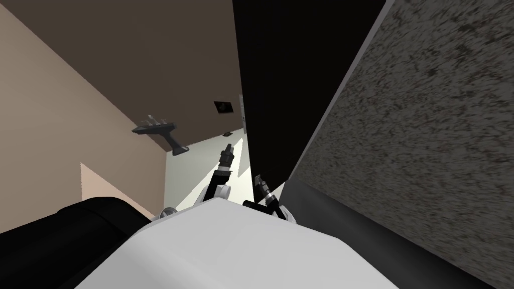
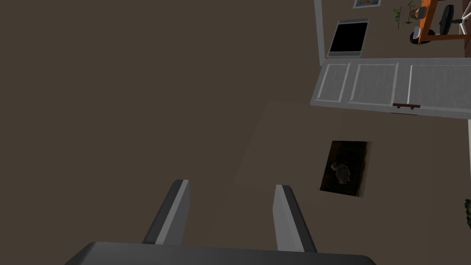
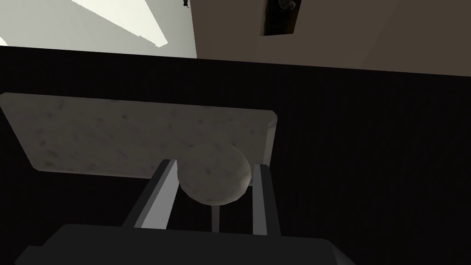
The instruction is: Push the door open
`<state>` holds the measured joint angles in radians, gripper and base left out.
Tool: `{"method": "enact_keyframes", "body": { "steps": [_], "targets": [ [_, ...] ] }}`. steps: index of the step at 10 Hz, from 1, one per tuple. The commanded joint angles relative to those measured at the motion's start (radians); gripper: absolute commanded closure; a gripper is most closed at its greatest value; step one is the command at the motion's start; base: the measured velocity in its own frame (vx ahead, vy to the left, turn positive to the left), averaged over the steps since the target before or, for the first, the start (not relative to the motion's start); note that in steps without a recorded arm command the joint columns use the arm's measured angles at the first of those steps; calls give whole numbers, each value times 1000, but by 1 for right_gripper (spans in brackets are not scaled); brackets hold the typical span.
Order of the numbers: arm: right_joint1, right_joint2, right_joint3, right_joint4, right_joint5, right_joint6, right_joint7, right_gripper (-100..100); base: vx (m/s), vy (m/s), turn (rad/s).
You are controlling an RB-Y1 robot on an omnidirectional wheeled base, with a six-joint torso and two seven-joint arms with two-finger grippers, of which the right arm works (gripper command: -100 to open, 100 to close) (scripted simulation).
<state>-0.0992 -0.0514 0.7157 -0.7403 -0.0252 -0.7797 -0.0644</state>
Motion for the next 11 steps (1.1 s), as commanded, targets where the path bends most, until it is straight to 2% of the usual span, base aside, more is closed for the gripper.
{"method": "enact_keyframes", "body": {
  "steps": [1,6,9,10,11],
  "targets": [
    [-4,-8,-18,-3,-6,2,3,100,88,146,-27],
    [-10,-23,-78,8,-25,3,17,100,124,193,-40],
    [-14,-28,-118,15,-38,3,27,100,123,143,-59],
    [-14,-28,-118,15,-38,3,27,100,98,86,-54],
    [3,-33,-105,-26,-37,21,20,-100,-118,-43,-55]
  ]
}}
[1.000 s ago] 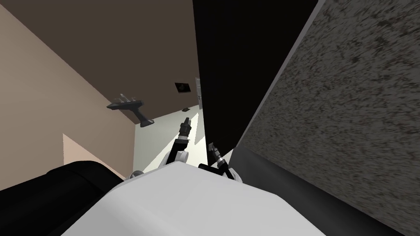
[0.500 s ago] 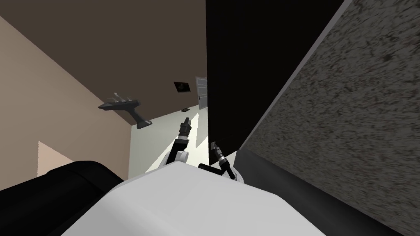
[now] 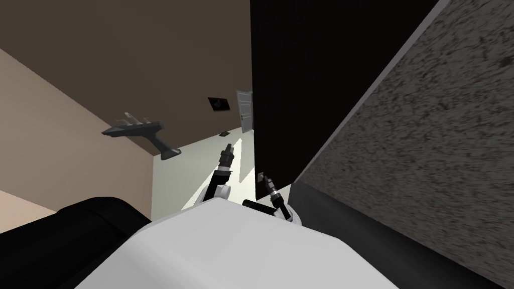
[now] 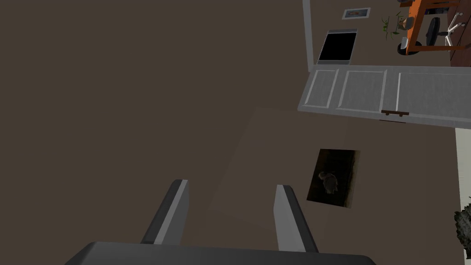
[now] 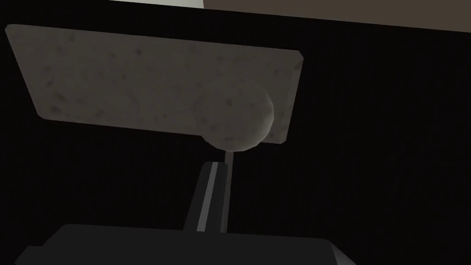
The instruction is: Push the door open
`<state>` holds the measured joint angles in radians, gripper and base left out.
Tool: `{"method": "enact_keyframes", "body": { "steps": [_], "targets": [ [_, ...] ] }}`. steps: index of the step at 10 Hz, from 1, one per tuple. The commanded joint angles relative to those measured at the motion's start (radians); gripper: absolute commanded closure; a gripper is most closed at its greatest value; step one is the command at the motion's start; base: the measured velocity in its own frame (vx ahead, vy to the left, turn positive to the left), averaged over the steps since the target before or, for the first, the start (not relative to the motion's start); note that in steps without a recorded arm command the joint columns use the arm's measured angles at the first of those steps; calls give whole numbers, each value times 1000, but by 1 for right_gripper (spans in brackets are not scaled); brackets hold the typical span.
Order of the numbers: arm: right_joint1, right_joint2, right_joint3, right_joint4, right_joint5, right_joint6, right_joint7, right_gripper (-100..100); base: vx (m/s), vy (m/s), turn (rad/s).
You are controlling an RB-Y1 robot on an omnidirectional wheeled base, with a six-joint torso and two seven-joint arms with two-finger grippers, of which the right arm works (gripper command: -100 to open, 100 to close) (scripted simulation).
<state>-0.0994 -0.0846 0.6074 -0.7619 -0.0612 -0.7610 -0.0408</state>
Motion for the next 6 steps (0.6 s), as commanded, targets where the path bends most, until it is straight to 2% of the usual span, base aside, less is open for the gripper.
{"method": "enact_keyframes", "body": {
  "steps": [1,3,5,6],
  "targets": [
    [4,0,5,-7,-1,3,-4,-100,-245,-69,-28],
    [10,4,12,-18,-4,3,-11,-100,-243,-81,-39],
    [15,10,18,-27,-6,4,-16,-100,-241,-132,-41],
    [17,5,17,-31,-5,6,-15,-100,-117,-76,1]
  ]
}}
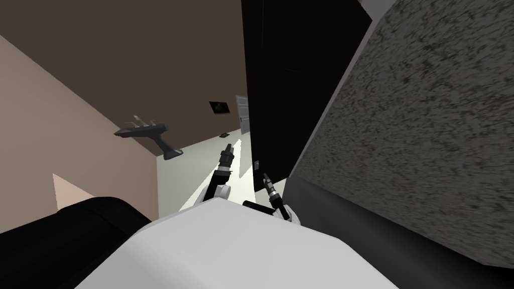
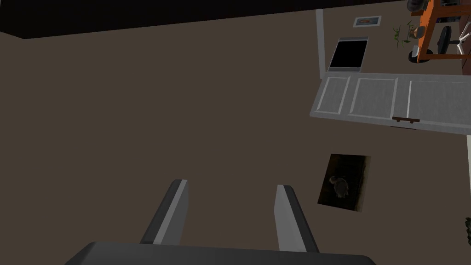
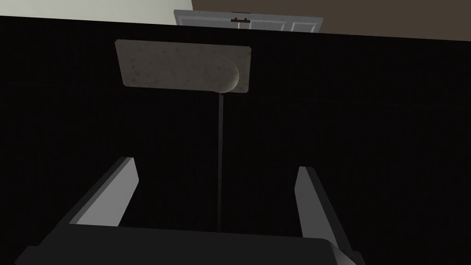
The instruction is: Push the door open
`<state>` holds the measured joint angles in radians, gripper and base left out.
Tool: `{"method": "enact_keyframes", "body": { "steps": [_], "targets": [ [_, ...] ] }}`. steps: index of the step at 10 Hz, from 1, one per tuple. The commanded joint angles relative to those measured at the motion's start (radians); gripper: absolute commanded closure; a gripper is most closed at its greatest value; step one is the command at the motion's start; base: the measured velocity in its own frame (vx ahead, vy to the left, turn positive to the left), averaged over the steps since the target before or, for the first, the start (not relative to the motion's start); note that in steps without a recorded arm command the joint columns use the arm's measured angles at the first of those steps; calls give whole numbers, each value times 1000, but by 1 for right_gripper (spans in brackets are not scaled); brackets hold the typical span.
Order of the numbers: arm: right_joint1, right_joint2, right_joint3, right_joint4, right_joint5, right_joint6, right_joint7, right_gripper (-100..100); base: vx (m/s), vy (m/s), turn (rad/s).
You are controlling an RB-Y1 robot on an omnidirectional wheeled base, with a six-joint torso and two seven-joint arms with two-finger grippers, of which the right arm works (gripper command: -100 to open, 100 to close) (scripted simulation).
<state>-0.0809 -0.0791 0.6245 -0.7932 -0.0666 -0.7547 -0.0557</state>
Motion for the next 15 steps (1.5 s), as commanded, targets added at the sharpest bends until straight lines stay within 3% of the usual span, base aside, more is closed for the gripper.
{"method": "enact_keyframes", "body": {
  "steps": [1,9,10,15],
  "targets": [
    [0,-1,-4,4,0,-5,3,-100,51,65,30],
    [0,10,-18,22,-1,-28,17,-100,176,122,18],
    [0,10,-18,22,-1,-28,17,100,-18,-5,7],
    [0,10,-18,22,-1,-28,17,100,-14,-9,1]
  ]
}}
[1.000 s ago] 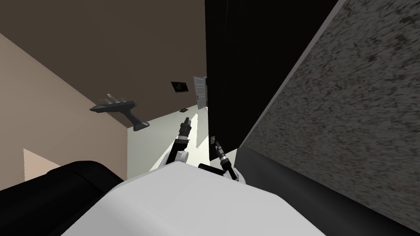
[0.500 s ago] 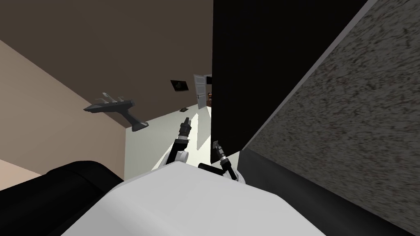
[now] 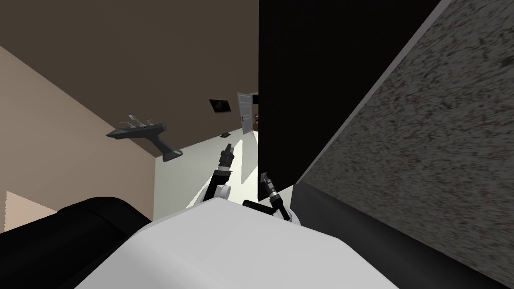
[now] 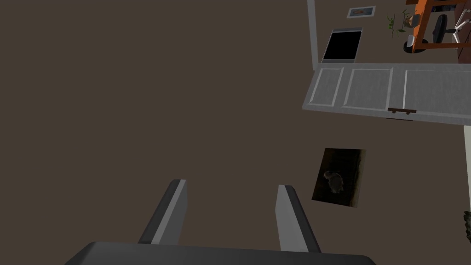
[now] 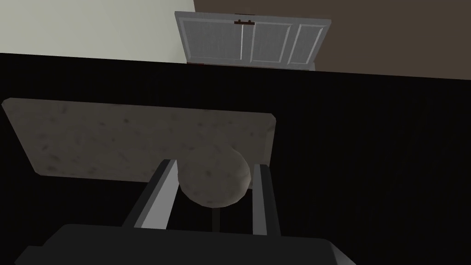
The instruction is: Push the door open
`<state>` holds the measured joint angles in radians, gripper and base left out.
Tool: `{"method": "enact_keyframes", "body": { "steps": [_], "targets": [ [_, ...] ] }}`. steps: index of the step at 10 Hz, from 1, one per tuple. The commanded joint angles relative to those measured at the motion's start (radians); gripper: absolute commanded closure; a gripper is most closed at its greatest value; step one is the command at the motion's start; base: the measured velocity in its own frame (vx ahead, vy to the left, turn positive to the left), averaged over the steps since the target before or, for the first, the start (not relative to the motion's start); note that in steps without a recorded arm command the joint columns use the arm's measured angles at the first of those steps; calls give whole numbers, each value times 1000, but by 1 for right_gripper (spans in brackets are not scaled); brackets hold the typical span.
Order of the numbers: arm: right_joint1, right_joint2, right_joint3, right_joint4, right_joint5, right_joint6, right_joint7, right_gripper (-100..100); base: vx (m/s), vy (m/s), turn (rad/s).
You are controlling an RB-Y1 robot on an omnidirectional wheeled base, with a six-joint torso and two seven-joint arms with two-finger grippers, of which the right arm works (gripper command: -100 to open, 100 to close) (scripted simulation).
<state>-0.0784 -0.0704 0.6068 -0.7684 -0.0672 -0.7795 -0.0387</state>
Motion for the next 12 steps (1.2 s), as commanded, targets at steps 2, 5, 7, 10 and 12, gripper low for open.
{"method": "enact_keyframes", "body": {
  "steps": [2,5,7,10,12],
  "targets": [
    [-5,-2,-31,8,-8,3,9,100,82,128,-51],
    [-9,0,-54,14,-14,5,16,100,98,116,-27],
    [-15,8,-89,23,-22,8,26,100,118,149,-59],
    [-22,22,-129,33,-32,12,37,100,126,178,-55],
    [-27,40,-160,41,-40,15,46,100,144,181,-70]
  ]
}}
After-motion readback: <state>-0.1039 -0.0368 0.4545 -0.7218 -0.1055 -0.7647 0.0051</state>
